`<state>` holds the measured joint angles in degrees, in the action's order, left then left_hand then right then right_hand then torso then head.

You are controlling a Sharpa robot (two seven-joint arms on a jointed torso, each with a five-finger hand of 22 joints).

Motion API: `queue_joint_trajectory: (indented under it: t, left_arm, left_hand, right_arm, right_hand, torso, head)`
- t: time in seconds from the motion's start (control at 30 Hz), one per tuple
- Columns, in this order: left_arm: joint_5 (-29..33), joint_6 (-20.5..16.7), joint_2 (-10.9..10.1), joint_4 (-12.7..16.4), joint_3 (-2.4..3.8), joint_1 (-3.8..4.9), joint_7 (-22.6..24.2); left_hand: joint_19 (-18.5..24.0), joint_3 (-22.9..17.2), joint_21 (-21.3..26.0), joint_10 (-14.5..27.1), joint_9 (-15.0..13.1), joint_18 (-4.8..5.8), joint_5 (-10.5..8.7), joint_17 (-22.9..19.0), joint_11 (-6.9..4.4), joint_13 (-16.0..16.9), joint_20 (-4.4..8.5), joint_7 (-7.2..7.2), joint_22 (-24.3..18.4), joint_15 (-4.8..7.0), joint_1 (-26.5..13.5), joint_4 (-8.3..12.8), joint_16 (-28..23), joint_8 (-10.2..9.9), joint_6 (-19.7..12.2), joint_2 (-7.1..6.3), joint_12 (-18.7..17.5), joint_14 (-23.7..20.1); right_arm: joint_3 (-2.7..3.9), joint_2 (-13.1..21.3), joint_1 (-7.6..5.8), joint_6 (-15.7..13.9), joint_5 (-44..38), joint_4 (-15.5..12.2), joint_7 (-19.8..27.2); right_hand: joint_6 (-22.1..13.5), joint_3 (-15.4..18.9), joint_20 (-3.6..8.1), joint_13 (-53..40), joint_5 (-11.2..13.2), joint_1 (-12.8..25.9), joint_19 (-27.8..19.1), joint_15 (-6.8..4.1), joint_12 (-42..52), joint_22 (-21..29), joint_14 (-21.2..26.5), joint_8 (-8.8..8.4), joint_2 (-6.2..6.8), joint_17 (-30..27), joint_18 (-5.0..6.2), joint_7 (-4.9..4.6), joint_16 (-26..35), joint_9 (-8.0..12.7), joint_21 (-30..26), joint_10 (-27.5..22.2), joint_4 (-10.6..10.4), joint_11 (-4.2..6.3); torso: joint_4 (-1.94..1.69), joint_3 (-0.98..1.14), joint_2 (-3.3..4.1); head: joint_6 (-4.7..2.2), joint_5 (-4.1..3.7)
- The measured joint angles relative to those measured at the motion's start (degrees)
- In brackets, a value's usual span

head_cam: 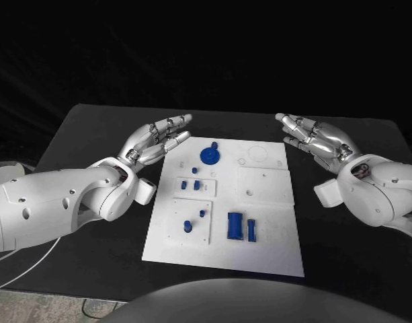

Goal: Assemble the parts on the task board

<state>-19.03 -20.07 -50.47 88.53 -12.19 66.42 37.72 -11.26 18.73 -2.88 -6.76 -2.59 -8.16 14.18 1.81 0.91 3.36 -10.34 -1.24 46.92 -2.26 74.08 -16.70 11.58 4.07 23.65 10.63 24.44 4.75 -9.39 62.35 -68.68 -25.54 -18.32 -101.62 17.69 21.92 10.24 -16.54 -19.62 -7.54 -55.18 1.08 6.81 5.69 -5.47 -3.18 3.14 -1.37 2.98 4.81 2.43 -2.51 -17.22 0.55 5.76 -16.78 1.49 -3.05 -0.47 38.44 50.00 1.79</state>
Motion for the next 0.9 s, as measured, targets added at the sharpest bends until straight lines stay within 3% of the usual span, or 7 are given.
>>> queue_joint_trajectory:
  t: [0.13, 0.17, 0.23, 0.3, 0.4, 0.67, 0.9]
  left_arm:
    - [0.9, -0.2, 0.6, -0.7, 0.0, -0.34, 0.5]
    - [0.9, -0.2, 0.6, -0.7, -0.03, -0.38, 0.5]
    - [1.0, -0.2, 0.5, -0.7, 0.02, -0.4, 0.4]
    - [1.1, -0.4, 0.6, -0.7, 0.49, -0.54, 0.2]
    - [1.5, -1.0, 0.9, -0.6, 1.56, -0.98, -0.1]
    - [6.5, -7.7, 3.5, 0.4, 7.54, -3.75, -2.3]
    - [12.9, -16.0, 5.2, 1.1, 11.29, -5.66, -5.0]
  left_hand:
    - [10.7, -0.9, 2.2, 6.1, 0.8, 1.58, -6.2, -1.7, -7.53, -1.8, -0.26, 5.93, -35.3, 2.95, -4.0, 0.2, -11.1, -2.2, -6.9, -2.98, -11.7, -4.7]
    - [11.0, -4.3, 2.6, 6.5, 1.9, 2.86, -7.62, -1.7, -6.43, -2.8, 1.71, 3.04, -36.9, 2.62, -15.6, 3.7, -11.4, -3.4, -10.1, -3.27, -14.0, -4.8]
    - [11.2, -8.6, 2.7, 6.7, 2.4, 7.12, -10.52, -1.7, -2.46, -3.2, 4.35, 1.57, -40.0, 2.54, -34.2, 8.0, -11.4, -3.9, -14.3, -5.52, -17.2, -4.7]
    - [11.3, -11.5, 2.7, 6.8, 2.4, 7.77, -13.63, -1.8, -1.18, -3.2, 8.91, 1.29, -42.1, 2.54, -46.9, 10.9, -11.4, -3.9, -17.3, -9.82, -19.5, -4.7]
    - [11.2, -17.0, 2.7, 6.8, 2.5, 7.78, -14.02, -1.8, -1.18, -3.3, 10.14, 1.24, -46.6, 2.54, -58.8, 16.0, -11.4, -3.9, -22.8, -10.55, -24.1, -4.7]
    - [11.2, -18.5, 2.7, 6.8, 2.5, 7.77, -14.02, -1.8, -1.18, -3.3, 10.14, 1.26, -46.9, 2.54, -73.4, 16.6, -11.4, -3.9, -23.4, -10.63, -24.3, -4.7]
    - [11.2, -18.5, 2.7, 6.8, 2.5, 7.76, -14.02, -1.8, -1.19, -3.3, 10.14, 1.26, -46.9, 2.54, -73.7, 16.6, -11.4, -3.9, -23.4, -10.65, -24.3, -4.7]
  right_arm:
    - [-0.07, -1.2, 1.86, 0.0, -0.8, 2.0, 6.2]
    - [-0.16, -1.2, 1.94, 0.0, -0.8, 2.0, 6.2]
    - [-0.06, -1.2, 1.88, -0.1, -0.7, 2.0, 6.2]
    - [0.45, -1.7, 1.98, -0.3, -0.4, 2.3, 6.1]
    - [1.51, -3.4, 2.57, -1.0, 0.3, 3.2, 6.0]
    - [6.81, -12.9, 6.41, -7.3, 7.0, 8.5, 7.3]
    - [9.17, -17.2, 8.29, -13.8, 13.7, 11.2, 9.3]
  right_hand:
    - [-8.0, -2.7, 0.93, 8.7, 0.3, -0.3, -0.9, -2.36, -2.3, 4.3, 2.8, -1.48, 2.83, -2.5, -0.48, 4.2, 2.1, 7.9, -0.3, -3.6, 0.3, 2.01]
    - [-10.6, -4.3, 3.87, 10.7, 1.6, 10.3, -1.1, -5.09, -4.4, 5.0, 3.1, -2.53, 2.41, -2.7, -2.93, 2.9, 2.3, 9.6, -0.3, -5.1, 3.4, -0.13]
    - [-14.1, -8.6, 7.77, 13.4, 5.9, 24.3, -1.1, -6.43, -5.4, 5.3, 3.2, -2.94, 1.57, -2.8, -4.46, -1.49, 2.3, 11.9, -0.3, -5.6, 7.6, -1.16]
    - [-16.5, -10.0, 10.44, 17.5, 7.2, 33.9, -1.1, -6.53, -5.5, 5.4, 3.2, -2.94, 1.45, -2.9, -4.47, -2.28, 2.3, 16.3, -0.3, -5.7, 10.3, -1.25]
    - [-21.4, -10.2, 15.75, 19.4, 7.3, 43.1, -1.1, -6.53, -5.5, 5.4, 3.2, -2.94, 1.38, -2.9, -4.47, -2.45, 2.3, 17.1, -0.3, -5.7, 15.9, -1.24]
    - [-21.7, -10.3, 16.24, 19.6, 7.3, 54.7, -1.1, -6.53, -5.5, 5.4, 3.2, -2.94, 1.31, -2.9, -4.47, -2.42, 2.3, 17.2, -0.3, -5.7, 16.6, -1.24]
    - [-21.7, -10.3, 16.24, 19.6, 7.3, 54.9, -1.1, -6.53, -5.5, 5.4, 3.2, -2.94, 1.38, -2.9, -4.47, -2.42, 2.3, 17.2, -0.3, -5.7, 16.6, -1.24]
  torso:
    - [-0.04, 0.08, 0.18]
    - [-0.05, 0.1, 0.19]
    - [-0.04, 0.1, 0.18]
    - [-0.03, 0.09, 0.12]
    - [0.08, 0.1, -0.14]
    - [0.84, 0.18, -1.96]
    - [1.92, 0.31, -4.57]
  head:
    - [0.0, 0.16]
    - [0.0, 0.16]
    - [-0.02, 0.16]
    - [-0.22, 0.15]
    - [-0.94, 0.05]
    - [-5.47, -0.52]
    - [-11.22, -1.22]
